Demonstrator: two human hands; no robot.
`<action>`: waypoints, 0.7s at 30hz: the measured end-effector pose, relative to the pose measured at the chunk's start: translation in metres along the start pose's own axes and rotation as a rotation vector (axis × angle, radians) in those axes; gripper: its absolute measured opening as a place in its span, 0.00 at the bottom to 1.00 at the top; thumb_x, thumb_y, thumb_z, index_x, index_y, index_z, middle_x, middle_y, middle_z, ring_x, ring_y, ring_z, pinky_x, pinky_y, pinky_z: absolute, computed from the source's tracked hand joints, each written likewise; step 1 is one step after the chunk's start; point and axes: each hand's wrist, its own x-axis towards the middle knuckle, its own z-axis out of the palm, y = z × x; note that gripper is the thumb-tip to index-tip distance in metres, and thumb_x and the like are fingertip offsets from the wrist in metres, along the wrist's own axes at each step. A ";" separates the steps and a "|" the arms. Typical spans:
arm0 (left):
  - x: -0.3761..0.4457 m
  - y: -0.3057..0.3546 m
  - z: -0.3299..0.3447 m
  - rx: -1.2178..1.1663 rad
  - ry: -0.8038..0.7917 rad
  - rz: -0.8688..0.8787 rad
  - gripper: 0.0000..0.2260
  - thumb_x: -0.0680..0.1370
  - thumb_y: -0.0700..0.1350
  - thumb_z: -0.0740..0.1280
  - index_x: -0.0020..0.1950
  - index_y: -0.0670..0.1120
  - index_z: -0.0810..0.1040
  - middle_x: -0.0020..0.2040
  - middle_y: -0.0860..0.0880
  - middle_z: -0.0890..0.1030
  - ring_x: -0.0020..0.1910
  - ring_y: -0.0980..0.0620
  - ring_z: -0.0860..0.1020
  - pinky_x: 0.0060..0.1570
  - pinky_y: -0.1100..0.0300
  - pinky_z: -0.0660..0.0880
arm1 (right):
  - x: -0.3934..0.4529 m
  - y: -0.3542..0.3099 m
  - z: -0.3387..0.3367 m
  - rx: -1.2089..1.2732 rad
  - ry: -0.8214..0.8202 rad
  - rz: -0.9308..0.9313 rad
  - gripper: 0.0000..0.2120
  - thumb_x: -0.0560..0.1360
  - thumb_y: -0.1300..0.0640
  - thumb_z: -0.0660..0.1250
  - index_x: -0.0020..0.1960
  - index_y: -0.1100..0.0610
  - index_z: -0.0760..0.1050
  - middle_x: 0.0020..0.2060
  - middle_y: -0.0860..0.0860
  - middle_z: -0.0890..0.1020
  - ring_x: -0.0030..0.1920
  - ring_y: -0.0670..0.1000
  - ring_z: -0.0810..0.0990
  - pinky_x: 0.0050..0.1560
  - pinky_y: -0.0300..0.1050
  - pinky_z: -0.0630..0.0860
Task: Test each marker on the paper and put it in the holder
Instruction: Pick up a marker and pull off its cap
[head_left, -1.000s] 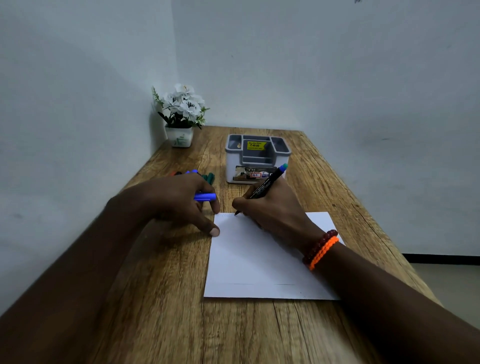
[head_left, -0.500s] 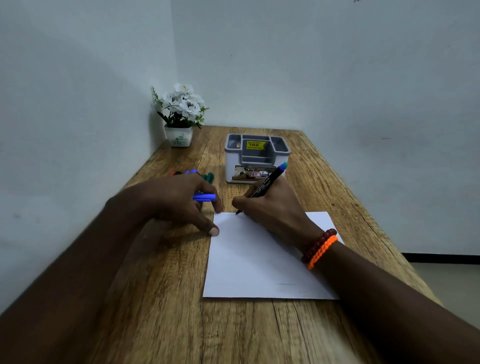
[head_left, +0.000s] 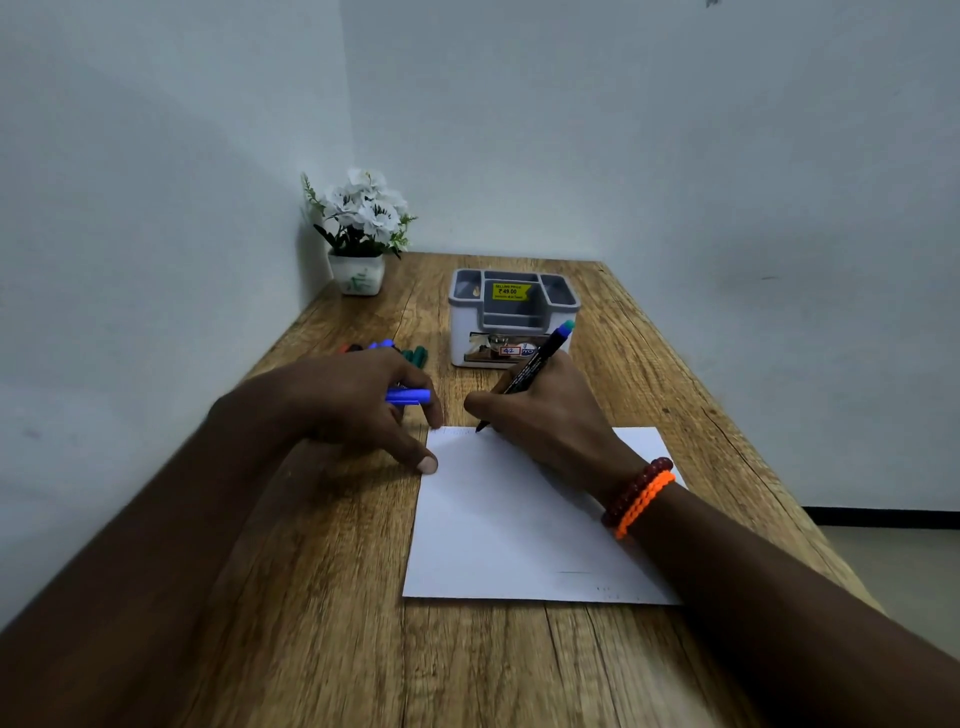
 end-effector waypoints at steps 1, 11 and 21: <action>0.000 0.000 0.000 -0.002 0.000 0.001 0.21 0.65 0.59 0.81 0.55 0.59 0.82 0.52 0.51 0.81 0.50 0.53 0.79 0.49 0.54 0.75 | 0.000 0.000 -0.001 0.003 -0.006 -0.003 0.17 0.70 0.52 0.80 0.56 0.55 0.81 0.43 0.49 0.85 0.44 0.48 0.85 0.41 0.42 0.81; 0.001 -0.001 0.000 0.005 0.005 -0.006 0.21 0.64 0.61 0.81 0.53 0.61 0.82 0.54 0.52 0.81 0.51 0.53 0.79 0.51 0.53 0.76 | 0.001 0.002 -0.002 -0.003 -0.006 0.012 0.15 0.69 0.51 0.79 0.52 0.54 0.81 0.41 0.46 0.84 0.43 0.46 0.84 0.39 0.37 0.78; 0.002 -0.002 0.000 0.006 0.006 0.003 0.20 0.64 0.60 0.81 0.54 0.60 0.82 0.52 0.51 0.81 0.49 0.54 0.79 0.44 0.57 0.73 | 0.001 0.001 -0.006 0.008 -0.034 -0.018 0.12 0.72 0.55 0.79 0.53 0.54 0.81 0.37 0.42 0.80 0.37 0.41 0.79 0.31 0.27 0.70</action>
